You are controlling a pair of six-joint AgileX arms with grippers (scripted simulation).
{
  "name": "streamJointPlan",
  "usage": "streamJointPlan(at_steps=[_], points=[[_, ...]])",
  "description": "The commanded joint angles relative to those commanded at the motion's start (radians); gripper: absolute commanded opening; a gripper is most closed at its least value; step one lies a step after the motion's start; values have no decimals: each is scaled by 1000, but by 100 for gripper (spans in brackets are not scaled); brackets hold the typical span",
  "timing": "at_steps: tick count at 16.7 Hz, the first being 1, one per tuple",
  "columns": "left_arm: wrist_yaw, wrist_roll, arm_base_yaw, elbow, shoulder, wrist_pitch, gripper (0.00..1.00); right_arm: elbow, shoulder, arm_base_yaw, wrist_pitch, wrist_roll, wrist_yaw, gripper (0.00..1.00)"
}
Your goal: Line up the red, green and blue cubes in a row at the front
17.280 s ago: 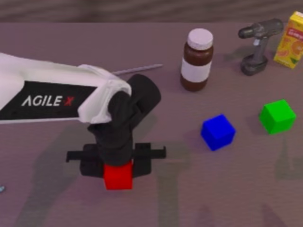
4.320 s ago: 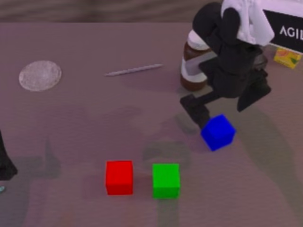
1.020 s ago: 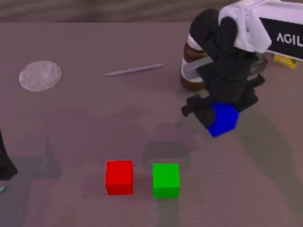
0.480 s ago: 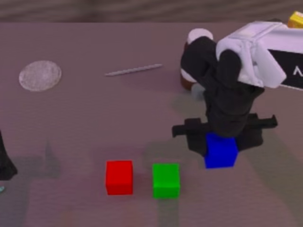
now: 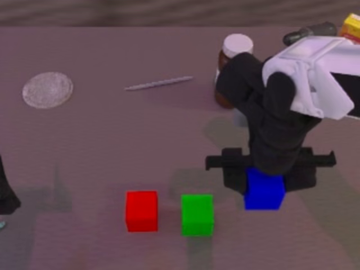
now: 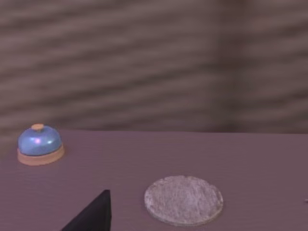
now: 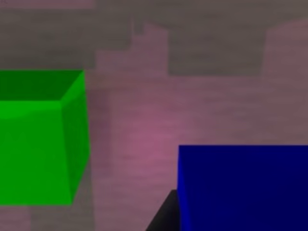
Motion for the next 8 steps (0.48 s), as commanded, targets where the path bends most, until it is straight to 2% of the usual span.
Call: streamJointPlan(at_steps=[3,8], points=[[0,0,0,0,0,0,100,-27,14,3,41,-2,-1,0],[0,0,0,0,0,0,100,-136,83,8,228,3,1,0]])
